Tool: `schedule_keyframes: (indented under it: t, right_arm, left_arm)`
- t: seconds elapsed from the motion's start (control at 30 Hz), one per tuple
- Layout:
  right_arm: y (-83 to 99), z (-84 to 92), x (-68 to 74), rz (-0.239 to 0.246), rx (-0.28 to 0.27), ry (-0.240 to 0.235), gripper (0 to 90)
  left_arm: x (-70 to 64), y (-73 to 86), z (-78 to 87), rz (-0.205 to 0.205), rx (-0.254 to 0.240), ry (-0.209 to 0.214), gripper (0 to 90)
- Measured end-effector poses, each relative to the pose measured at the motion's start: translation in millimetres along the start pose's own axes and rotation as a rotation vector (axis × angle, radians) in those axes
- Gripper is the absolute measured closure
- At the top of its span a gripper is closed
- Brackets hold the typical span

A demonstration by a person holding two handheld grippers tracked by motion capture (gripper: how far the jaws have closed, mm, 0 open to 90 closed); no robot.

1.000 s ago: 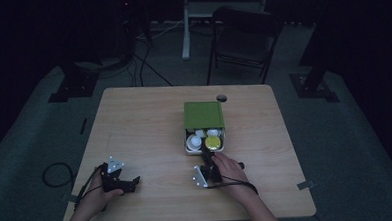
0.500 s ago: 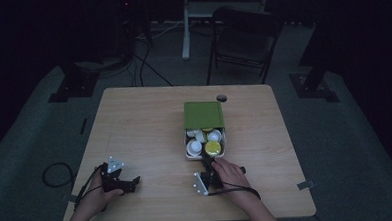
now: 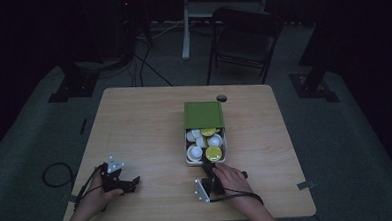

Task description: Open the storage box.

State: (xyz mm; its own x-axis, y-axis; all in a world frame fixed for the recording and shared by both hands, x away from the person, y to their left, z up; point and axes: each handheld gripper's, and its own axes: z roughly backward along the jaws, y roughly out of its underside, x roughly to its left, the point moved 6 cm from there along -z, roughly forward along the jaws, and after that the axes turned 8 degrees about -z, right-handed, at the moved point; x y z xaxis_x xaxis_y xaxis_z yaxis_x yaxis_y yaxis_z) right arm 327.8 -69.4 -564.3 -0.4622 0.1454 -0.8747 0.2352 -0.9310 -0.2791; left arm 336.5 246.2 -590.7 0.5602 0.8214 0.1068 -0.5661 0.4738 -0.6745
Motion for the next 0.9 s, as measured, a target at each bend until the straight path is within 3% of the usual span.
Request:
schedule_keyframes:
  t: [0.27, 0.9]
  right_arm:
    - [0.6, 9.1, 9.4, 0.008, 0.003, -0.014, 72.6]
    - [-6.1, 24.9, 17.4, 0.004, -0.013, -0.035, 72.8]
  left_arm:
    - [0.1, 0.1, 0.1, -0.002, 0.002, 0.000, 0.0]
    - [0.1, 0.1, 0.1, -0.002, 0.001, 0.000, 0.0]
